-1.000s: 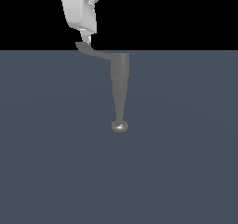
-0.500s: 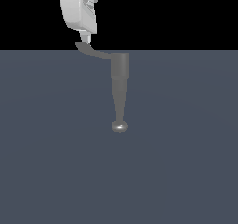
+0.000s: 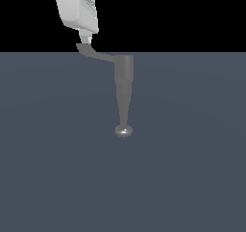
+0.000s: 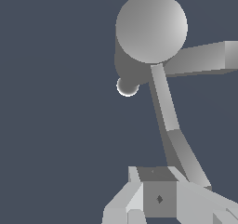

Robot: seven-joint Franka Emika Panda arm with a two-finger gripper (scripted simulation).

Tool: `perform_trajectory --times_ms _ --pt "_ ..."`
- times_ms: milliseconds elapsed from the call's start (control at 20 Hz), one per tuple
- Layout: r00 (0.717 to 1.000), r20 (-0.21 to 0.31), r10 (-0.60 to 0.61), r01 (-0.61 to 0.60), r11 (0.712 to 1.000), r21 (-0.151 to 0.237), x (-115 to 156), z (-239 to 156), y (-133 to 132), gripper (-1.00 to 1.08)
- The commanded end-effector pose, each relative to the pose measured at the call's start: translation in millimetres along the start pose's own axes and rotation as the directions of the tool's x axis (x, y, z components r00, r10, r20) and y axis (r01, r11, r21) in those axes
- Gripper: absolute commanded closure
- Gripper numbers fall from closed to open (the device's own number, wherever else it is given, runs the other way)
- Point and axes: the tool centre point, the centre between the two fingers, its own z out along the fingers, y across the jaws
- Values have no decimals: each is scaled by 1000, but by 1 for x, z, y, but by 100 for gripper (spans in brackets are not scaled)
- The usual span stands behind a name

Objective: Turn on the faucet by rotating a designated handle.

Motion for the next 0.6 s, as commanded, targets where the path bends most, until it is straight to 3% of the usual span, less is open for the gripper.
perform_trajectory --times_ms 0,550 --pt "1000 -2 0 0 1000 -7 0 2 11 108" --pt "1000 -2 0 0 1000 -7 2 1 47 108"
